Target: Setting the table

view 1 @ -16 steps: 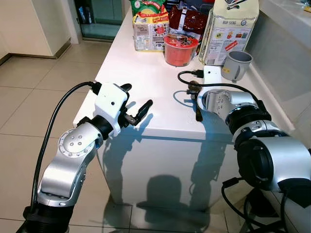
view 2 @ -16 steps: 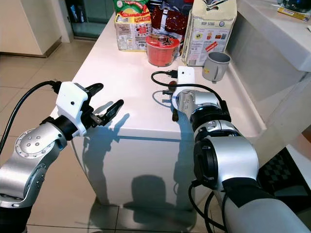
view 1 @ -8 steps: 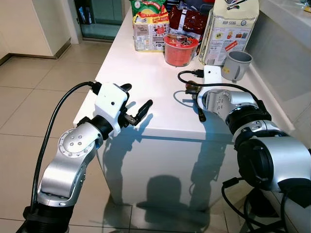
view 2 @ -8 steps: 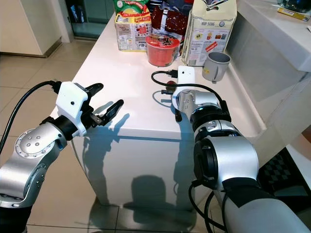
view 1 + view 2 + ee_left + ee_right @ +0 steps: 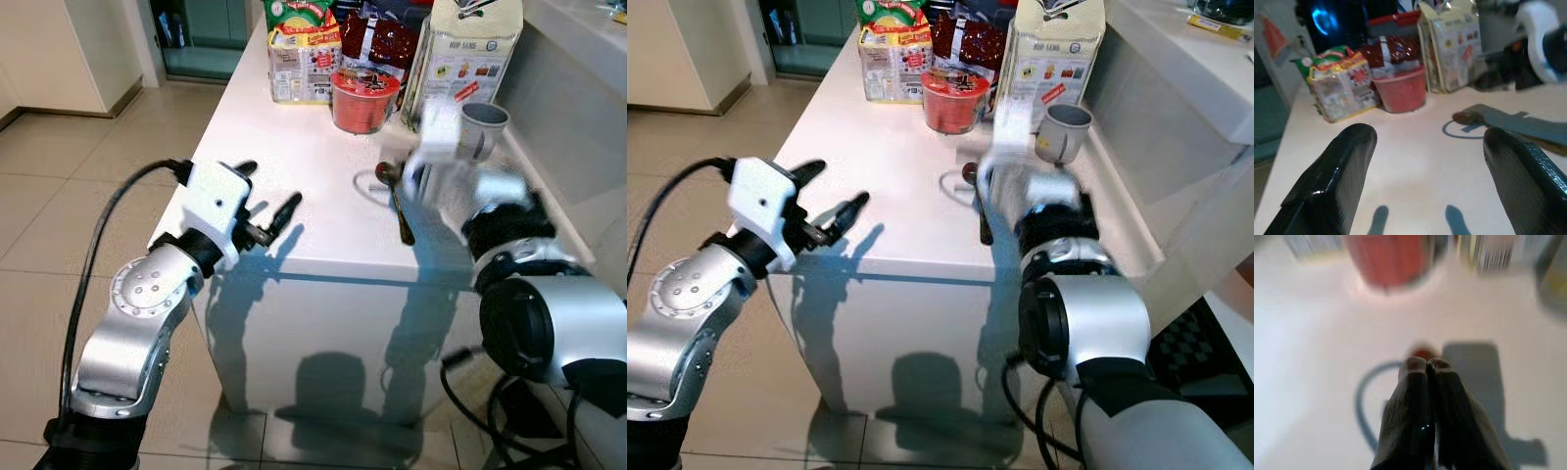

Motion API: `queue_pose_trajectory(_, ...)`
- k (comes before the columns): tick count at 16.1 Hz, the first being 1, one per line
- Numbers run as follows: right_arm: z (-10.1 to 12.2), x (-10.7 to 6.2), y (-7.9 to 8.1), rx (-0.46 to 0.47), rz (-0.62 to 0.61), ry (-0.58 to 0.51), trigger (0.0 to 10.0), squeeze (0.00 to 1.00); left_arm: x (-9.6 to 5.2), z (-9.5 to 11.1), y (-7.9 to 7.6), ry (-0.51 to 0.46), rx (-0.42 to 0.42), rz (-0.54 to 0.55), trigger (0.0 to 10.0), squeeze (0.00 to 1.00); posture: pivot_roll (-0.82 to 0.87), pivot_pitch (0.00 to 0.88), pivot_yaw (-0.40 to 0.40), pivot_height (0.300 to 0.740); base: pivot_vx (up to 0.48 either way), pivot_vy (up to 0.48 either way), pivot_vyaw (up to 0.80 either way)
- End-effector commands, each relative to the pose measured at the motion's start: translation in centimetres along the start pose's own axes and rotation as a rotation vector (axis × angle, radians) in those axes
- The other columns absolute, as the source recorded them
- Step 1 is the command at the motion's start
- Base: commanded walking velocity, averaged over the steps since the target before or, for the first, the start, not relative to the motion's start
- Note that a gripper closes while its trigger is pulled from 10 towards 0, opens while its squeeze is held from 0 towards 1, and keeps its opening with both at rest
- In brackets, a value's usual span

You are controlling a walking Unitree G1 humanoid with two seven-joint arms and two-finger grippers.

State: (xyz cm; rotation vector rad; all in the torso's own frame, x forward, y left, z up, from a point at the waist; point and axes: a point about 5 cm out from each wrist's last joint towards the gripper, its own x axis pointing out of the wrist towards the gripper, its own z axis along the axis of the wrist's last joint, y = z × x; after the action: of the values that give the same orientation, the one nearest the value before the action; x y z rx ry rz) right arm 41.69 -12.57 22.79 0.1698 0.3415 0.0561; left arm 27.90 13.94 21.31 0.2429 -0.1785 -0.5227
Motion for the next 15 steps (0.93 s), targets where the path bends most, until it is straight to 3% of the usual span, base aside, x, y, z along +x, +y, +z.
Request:
queue_pose_trajectory(1,0.1,-0.4,-0.2,0.026,0.005,-0.003,0.0,0.0,-0.2,0.0,0.0,-0.001,-0.013,0.014,10.0,0.0,0.06,0.0,-0.06,0.74,0.0,0.0,0.0)
queue_pose_trajectory(6,-1.2,-1.5,-0.6,0.002,0.001,-0.004,0.0,0.0,0.2,-0.3,-0.3,0.005,-0.022,0.005,10.0,0.0,0.05,0.0,-0.042,0.74,0.0,0.0,0.0)
queue_pose_trajectory(7,-0.7,-1.3,-0.5,-0.036,-0.005,-0.028,8.0,0.0,0.3,-0.3,-0.2,0.004,-0.019,0.008,10.0,0.0,0.05,0.0,-0.044,0.74,0.0,0.0,0.0)
queue_pose_trajectory(8,-0.6,-1.3,-0.5,-0.056,-0.008,-0.04,10.0,0.0,0.3,-0.3,-0.2,0.004,-0.019,0.01,10.0,0.0,0.05,0.0,-0.044,0.74,0.0,0.0,0.0)
queue_pose_trajectory(9,-0.3,-1.0,-0.5,-0.069,-0.019,-0.053,10.0,1.0,0.3,-0.2,-0.1,0.005,-0.013,0.011,10.0,0.0,0.06,0.0,-0.048,0.74,0.0,0.0,0.0)
queue_pose_trajectory(15,-1.4,0.1,0.3,-0.091,-0.035,0.054,10.0,1.0,0.2,-0.2,0.3,0.018,0.007,0.01,10.0,0.0,0.07,0.0,-0.041,0.74,0.0,0.0,0.0)
